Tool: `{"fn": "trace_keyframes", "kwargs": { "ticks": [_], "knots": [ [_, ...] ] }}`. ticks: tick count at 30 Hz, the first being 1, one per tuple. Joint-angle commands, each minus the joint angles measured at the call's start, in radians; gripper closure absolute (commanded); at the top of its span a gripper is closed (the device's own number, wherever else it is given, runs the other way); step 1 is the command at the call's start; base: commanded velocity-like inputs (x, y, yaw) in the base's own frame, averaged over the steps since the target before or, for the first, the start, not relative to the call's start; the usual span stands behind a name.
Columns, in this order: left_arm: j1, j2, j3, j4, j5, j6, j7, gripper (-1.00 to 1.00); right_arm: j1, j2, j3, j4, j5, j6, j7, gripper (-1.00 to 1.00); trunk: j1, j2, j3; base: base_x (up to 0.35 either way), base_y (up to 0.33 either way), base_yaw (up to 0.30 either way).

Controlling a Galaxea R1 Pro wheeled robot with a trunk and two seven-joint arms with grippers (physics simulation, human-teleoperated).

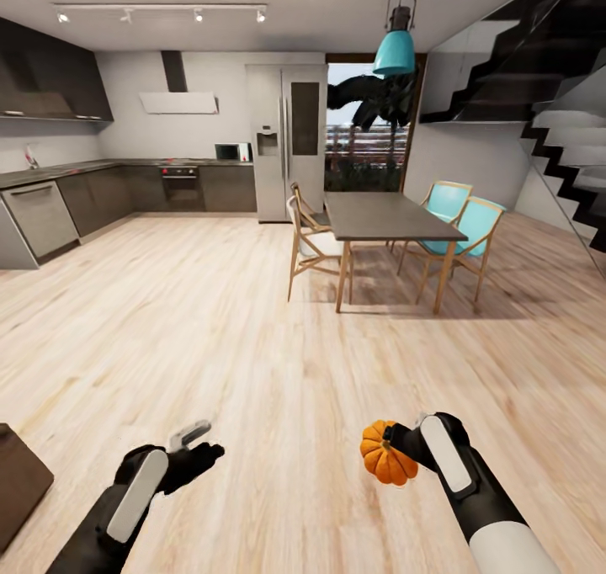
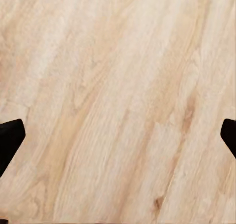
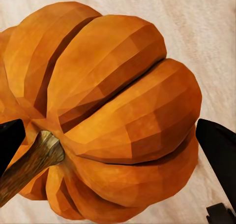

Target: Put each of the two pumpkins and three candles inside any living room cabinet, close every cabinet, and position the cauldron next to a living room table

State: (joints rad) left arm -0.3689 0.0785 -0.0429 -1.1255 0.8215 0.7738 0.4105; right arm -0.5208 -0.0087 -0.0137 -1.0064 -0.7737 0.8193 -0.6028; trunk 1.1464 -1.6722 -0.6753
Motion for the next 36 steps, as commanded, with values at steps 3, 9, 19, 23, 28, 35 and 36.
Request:
{"fn": "trace_keyframes", "kwargs": {
  "ticks": [3, 9, 19, 23, 28, 35, 36],
  "knots": [
    [-0.001, -0.028, -0.026, 0.142, -0.131, -0.14, 0.009, -1.0, -0.001, -0.002, 0.002, 0.008, -0.006, -0.001, -0.009, 1.0, 0.001, -0.001, -0.001, 0.346, 0.0, 0.0],
    [-0.001, -0.067, -0.038, 0.298, -0.295, -0.326, 0.001, -1.0, -0.001, -0.004, 0.009, 0.023, -0.002, -0.02, -0.009, 1.0, 0.001, -0.001, -0.001, 0.348, 0.0, 0.0],
    [-0.003, -0.093, -0.08, 0.311, -0.315, -0.346, -0.001, -1.0, -0.001, -0.002, 0.01, 0.082, -0.002, -0.029, -0.008, 1.0, 0.001, -0.001, -0.01, 0.349, 0.0, -0.081],
    [-0.004, -0.111, -0.085, 0.311, -0.315, -0.346, -0.001, -1.0, -0.001, -0.004, 0.004, 0.083, -0.007, -0.028, -0.008, 1.0, 0.001, -0.001, -0.01, 0.334, 0.0, -0.006],
    [-0.004, -0.12, -0.107, 0.311, -0.315, -0.347, -0.001, -1.0, -0.001, -0.005, 0.002, 0.083, -0.013, -0.026, -0.007, 1.0, 0.001, -0.001, -0.011, 0.099, 0.0, -0.135],
    [-0.004, -0.12, -0.109, 0.31, -0.315, -0.347, -0.001, -1.0, -0.001, -0.004, 0.001, 0.084, -0.015, -0.027, -0.008, 1.0, 0.001, -0.001, -0.013, 0.005, 0.0, -0.267],
    [-0.004, -0.12, -0.109, 0.31, -0.315, -0.347, -0.001, -1.0, 0.0, -0.004, 0.001, 0.084, -0.015, -0.027, -0.008, 1.0, 0.001, -0.001, -0.013, 0.0, 0.0, -0.277]
  ]
}}
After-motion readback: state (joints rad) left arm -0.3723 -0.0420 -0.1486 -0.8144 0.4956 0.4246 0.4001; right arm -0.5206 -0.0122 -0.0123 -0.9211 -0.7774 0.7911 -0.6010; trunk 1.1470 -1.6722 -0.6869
